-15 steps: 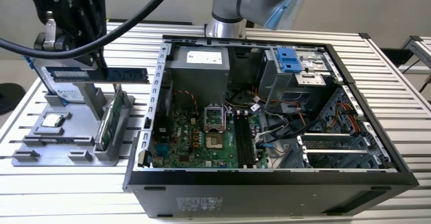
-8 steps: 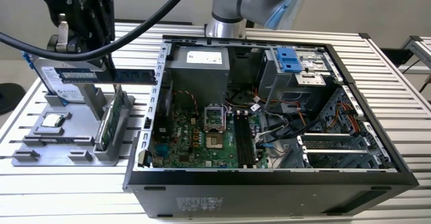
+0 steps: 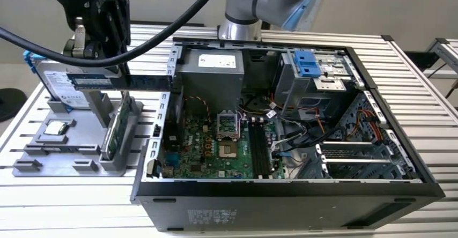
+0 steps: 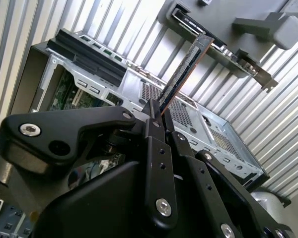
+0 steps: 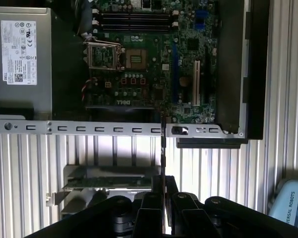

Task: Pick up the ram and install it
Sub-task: 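Pick up the ram and move it above insertion slot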

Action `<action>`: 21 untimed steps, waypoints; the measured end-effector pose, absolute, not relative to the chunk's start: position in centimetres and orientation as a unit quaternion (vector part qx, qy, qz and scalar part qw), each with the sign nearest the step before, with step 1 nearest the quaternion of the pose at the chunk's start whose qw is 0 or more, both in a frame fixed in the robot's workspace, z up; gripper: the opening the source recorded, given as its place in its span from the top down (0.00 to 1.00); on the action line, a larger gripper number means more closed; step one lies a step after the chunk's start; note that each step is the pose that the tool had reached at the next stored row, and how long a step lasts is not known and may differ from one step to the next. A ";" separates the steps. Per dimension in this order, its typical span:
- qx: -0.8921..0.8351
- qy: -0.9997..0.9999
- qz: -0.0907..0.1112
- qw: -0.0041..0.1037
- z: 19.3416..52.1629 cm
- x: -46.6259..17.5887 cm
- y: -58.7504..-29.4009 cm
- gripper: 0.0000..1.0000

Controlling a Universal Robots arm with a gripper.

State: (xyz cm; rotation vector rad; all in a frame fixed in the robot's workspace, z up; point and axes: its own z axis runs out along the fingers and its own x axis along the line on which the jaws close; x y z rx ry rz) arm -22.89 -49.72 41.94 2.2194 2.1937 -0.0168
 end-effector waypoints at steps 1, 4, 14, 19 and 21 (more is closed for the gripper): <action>0.711 0.703 -0.006 0.011 41.9 -22.8 -49.7 1.00; 0.711 0.703 -0.006 0.011 41.8 -22.4 -49.7 1.00; 0.711 0.703 -0.007 0.012 41.6 -21.4 -49.7 1.00; 0.711 0.703 -0.008 0.013 41.5 -20.8 -49.7 1.00; 0.711 0.703 -0.008 0.013 41.5 -20.5 -49.7 1.00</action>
